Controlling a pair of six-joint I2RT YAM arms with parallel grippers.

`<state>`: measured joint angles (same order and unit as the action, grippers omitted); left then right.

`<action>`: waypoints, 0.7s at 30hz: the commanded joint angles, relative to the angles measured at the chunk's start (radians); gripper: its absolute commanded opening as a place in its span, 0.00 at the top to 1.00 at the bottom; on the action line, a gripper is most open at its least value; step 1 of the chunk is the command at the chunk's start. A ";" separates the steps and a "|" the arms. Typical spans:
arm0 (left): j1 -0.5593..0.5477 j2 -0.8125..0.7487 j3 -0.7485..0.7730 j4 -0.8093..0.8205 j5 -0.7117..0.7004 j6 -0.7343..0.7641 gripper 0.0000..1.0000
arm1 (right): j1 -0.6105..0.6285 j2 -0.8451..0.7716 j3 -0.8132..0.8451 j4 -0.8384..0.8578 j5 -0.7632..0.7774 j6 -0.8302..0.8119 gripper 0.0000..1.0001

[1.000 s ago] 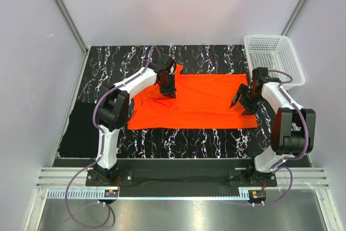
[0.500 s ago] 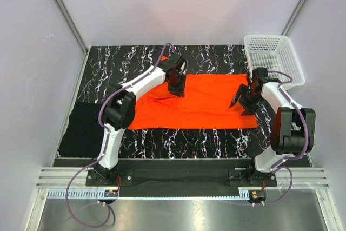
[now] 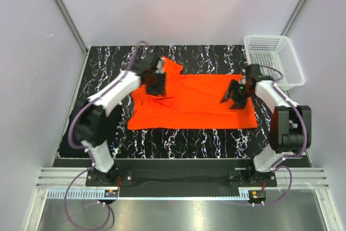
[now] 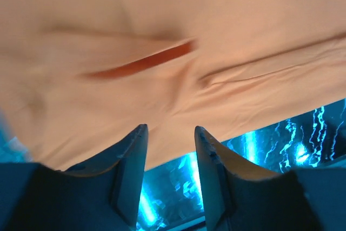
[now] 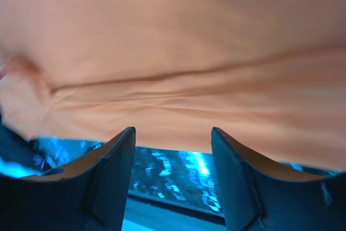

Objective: Fold and stack the t-shirts
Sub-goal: Fold the tshirt

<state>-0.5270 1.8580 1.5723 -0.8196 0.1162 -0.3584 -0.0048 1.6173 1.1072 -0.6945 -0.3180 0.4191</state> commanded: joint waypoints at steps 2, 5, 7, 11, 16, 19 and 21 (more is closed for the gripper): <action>0.164 -0.253 -0.216 0.106 0.101 -0.045 0.55 | 0.169 0.116 0.132 0.139 -0.188 -0.051 0.33; 0.229 -0.306 -0.363 0.166 0.207 -0.085 0.50 | 0.287 0.221 0.244 0.170 -0.242 -0.086 0.30; 0.254 -0.312 -0.440 0.198 0.262 -0.102 0.50 | 0.336 0.300 0.331 0.182 -0.260 -0.100 0.29; 0.340 -0.324 -0.560 0.289 0.353 -0.163 0.51 | 0.391 0.421 0.462 0.202 -0.317 -0.127 0.30; 0.386 -0.322 -0.594 0.301 0.367 -0.156 0.54 | 0.459 0.533 0.577 0.197 -0.308 -0.172 0.38; 0.413 -0.312 -0.609 0.301 0.384 -0.162 0.54 | 0.471 0.564 0.600 0.197 -0.309 -0.169 0.45; 0.426 -0.303 -0.621 0.301 0.385 -0.162 0.55 | 0.488 0.573 0.609 0.197 -0.320 -0.177 0.45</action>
<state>-0.1158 1.5520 0.9657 -0.5655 0.4465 -0.5076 0.4618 2.1765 1.6688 -0.5121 -0.6010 0.2749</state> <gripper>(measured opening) 0.449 0.553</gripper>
